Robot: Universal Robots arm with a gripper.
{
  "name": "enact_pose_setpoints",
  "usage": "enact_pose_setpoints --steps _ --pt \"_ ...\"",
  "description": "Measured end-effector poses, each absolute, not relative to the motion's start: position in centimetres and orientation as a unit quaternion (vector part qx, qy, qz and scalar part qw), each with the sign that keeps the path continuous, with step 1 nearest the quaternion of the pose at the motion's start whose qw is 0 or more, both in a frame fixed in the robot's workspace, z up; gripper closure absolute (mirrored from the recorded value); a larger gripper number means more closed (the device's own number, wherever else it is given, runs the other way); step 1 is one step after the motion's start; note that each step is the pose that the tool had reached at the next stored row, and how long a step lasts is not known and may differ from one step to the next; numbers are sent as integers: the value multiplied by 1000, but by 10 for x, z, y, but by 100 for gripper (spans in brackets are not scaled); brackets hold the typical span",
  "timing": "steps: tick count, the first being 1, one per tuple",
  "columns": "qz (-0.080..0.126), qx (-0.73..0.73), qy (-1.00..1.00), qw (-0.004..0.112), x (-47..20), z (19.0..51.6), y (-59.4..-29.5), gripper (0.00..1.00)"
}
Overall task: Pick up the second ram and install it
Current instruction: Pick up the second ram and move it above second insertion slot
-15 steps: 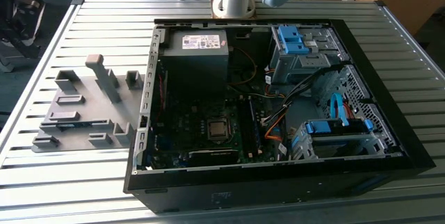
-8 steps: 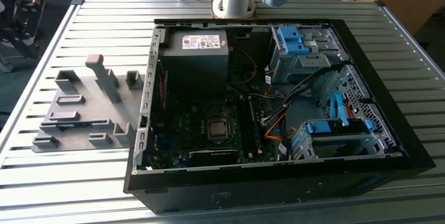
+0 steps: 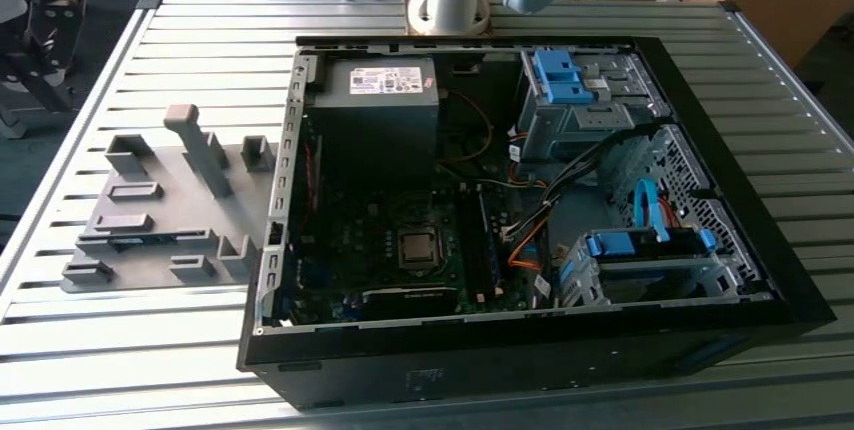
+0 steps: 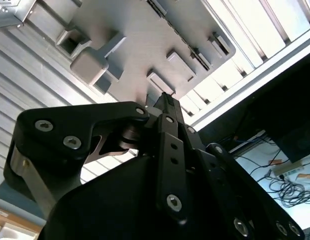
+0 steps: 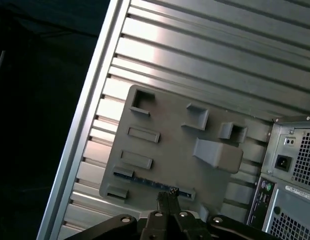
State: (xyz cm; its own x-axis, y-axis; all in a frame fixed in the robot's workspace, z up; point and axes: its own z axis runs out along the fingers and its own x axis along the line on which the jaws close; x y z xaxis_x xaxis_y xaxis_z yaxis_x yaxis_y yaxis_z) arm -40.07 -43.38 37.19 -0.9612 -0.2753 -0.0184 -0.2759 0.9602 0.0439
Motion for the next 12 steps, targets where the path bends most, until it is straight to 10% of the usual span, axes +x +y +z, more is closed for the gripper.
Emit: enact_pose_setpoints --steps 12 --pt "23 -229 973 4 -401 371 -434 89"
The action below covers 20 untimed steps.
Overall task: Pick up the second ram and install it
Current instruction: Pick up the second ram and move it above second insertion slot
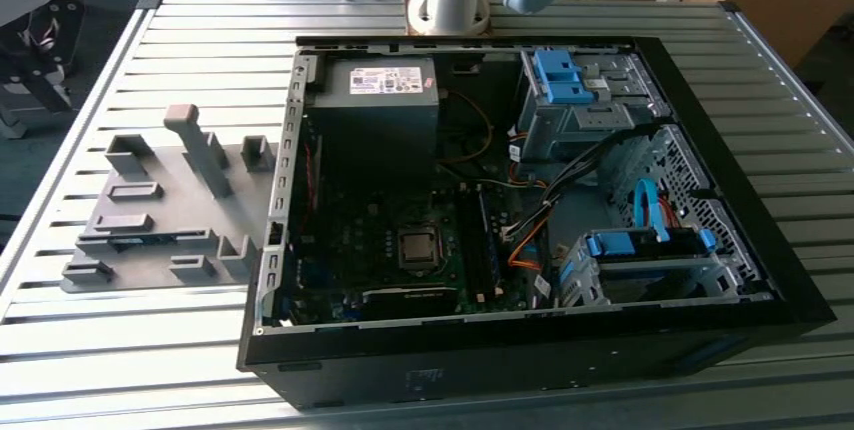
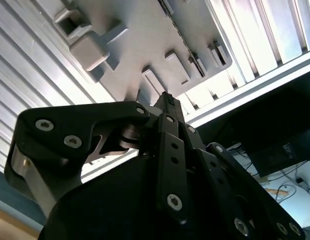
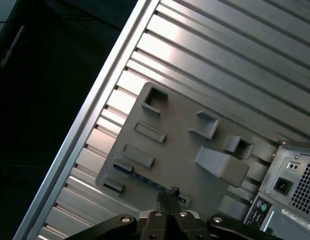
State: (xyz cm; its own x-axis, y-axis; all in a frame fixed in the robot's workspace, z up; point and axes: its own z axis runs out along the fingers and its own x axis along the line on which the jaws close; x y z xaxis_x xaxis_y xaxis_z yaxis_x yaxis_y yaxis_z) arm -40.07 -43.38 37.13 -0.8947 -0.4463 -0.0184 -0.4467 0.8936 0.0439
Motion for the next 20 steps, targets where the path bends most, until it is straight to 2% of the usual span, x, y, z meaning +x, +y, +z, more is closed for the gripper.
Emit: enact_pose_setpoints --steps 20 --pt "24 -368 930 0 -401 369 -434 89"
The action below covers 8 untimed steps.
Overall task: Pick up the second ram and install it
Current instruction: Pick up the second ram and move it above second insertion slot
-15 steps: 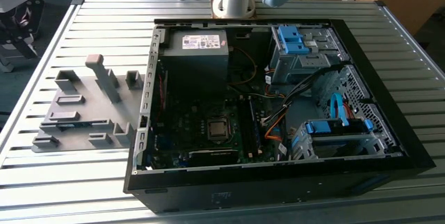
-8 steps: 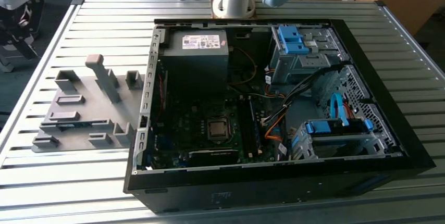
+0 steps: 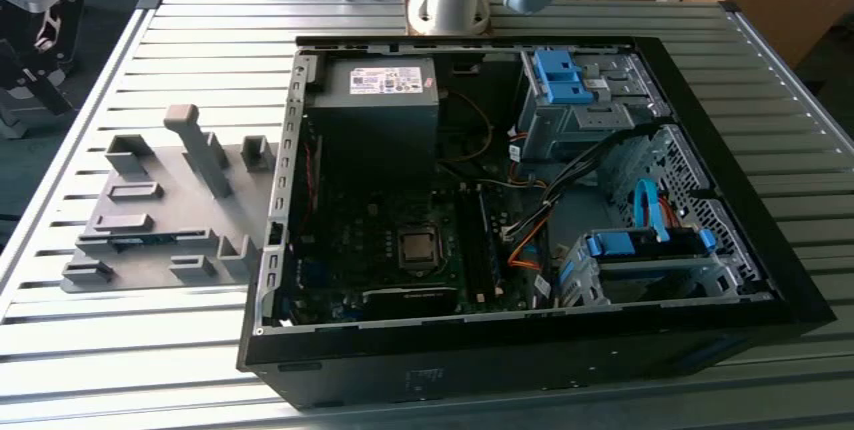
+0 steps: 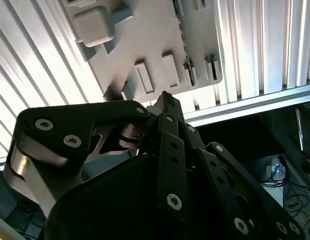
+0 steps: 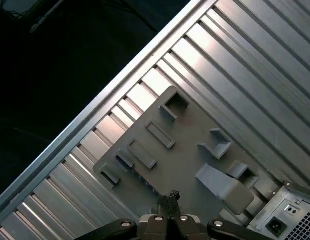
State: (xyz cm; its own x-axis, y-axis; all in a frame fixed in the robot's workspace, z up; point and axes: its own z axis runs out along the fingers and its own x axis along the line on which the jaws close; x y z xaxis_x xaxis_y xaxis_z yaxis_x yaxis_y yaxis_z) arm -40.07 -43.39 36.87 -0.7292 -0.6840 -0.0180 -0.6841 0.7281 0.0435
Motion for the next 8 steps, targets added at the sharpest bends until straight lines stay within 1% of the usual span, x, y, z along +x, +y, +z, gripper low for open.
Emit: enact_pose_setpoints --steps 8 --pt "24 -371 928 0 -401 369 -434 89"
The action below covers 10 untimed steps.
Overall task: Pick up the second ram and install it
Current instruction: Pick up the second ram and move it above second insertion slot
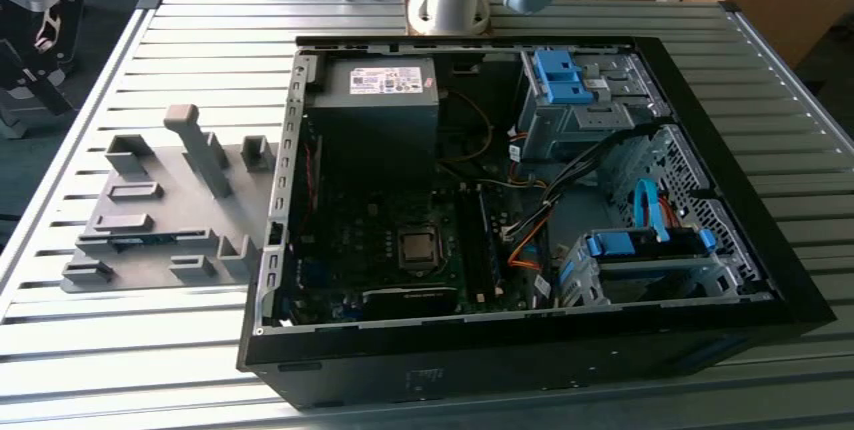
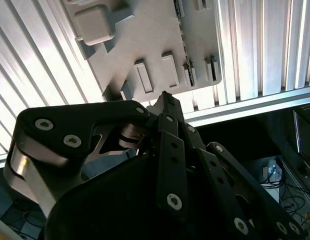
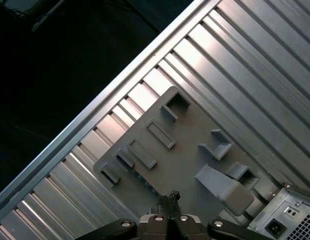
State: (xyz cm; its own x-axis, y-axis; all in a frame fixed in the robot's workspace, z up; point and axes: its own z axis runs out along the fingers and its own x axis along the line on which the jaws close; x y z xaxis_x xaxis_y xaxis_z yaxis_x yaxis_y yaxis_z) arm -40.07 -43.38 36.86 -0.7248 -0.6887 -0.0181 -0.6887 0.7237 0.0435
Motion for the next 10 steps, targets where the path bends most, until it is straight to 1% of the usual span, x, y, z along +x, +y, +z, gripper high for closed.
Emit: enact_pose_setpoints --steps 10 --pt "24 -379 925 0 -401 369 -434 89"
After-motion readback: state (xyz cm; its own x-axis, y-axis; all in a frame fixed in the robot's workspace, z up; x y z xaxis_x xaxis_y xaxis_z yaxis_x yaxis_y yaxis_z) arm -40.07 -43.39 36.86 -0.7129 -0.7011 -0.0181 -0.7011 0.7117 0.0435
